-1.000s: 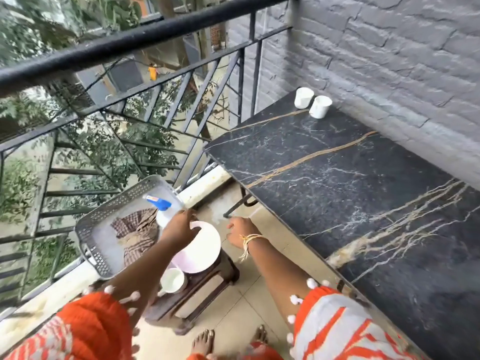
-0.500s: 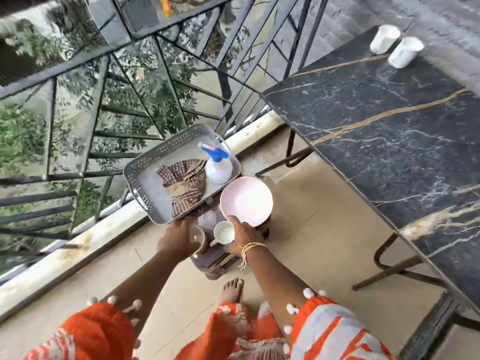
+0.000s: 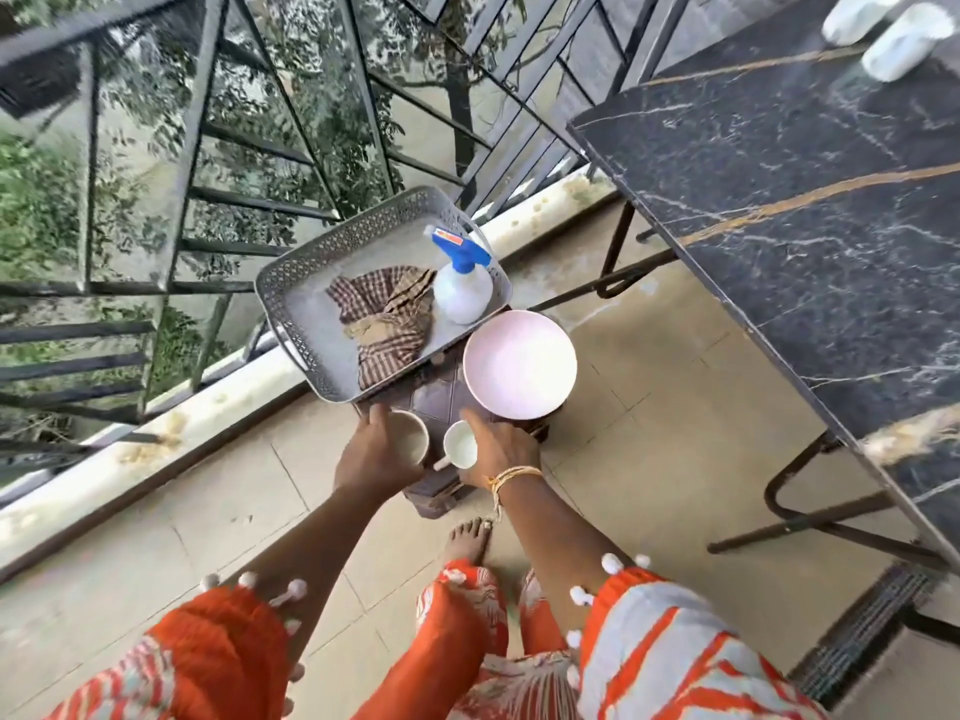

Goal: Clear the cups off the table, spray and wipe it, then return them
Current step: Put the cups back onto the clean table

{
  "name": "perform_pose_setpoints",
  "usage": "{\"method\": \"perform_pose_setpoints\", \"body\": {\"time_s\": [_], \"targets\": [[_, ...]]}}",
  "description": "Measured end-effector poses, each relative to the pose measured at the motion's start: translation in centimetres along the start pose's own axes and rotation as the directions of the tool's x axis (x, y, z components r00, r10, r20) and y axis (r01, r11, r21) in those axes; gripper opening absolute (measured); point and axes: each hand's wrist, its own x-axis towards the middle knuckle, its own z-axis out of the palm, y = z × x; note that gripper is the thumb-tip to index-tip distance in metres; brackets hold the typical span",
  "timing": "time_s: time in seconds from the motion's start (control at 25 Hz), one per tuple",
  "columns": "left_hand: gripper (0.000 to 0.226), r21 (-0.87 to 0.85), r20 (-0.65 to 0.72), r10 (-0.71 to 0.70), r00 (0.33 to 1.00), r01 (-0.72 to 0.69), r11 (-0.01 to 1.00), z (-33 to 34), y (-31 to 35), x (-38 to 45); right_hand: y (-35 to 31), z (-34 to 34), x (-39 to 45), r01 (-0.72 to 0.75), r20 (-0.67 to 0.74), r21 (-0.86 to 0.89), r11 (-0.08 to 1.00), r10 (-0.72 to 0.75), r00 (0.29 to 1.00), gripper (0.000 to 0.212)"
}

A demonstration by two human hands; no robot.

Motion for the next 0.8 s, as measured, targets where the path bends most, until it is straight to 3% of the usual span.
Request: {"method": "perform_pose_setpoints", "body": {"time_s": [0.12,0.28,0.48,0.6,0.8], "targets": [[0.078,0.055,0.035,0.008,0.999,-0.01,0.998,-1.4,0.0,-1.7,-0.2,-1.1,-1.9,0.044,-0.06,0.087,0.995,-0.039,0.997,0.075],[0.083,0.179,0.097,0.11,0.989,-0.126,0.976,-5.3,3.2,-2.0,0.9,-7.2,-2.8,0.099,-0.13,0.274,0.957,-0.065,0.989,0.084],[0.09,0.214,0.053,0.291,0.955,-0.295,0.931,-9.8,14.1,-1.2,5.6,-17.1,-3.8,0.171,-0.271,0.434,0.885,-0.053,0.961,0.076],[0.087,0.203,0.051,0.417,0.907,-0.418,0.885,-11.8,21.4,0.0,9.1,-22.3,-4.3,0.186,-0.34,0.451,0.873,-0.025,0.94,0.083],[0.091,0.232,0.054,0.526,0.849,-0.523,0.82,-11.8,33.5,0.3,16.3,-29.1,-5.4,0.169,-0.433,0.475,0.864,0.063,0.899,0.078]]}}
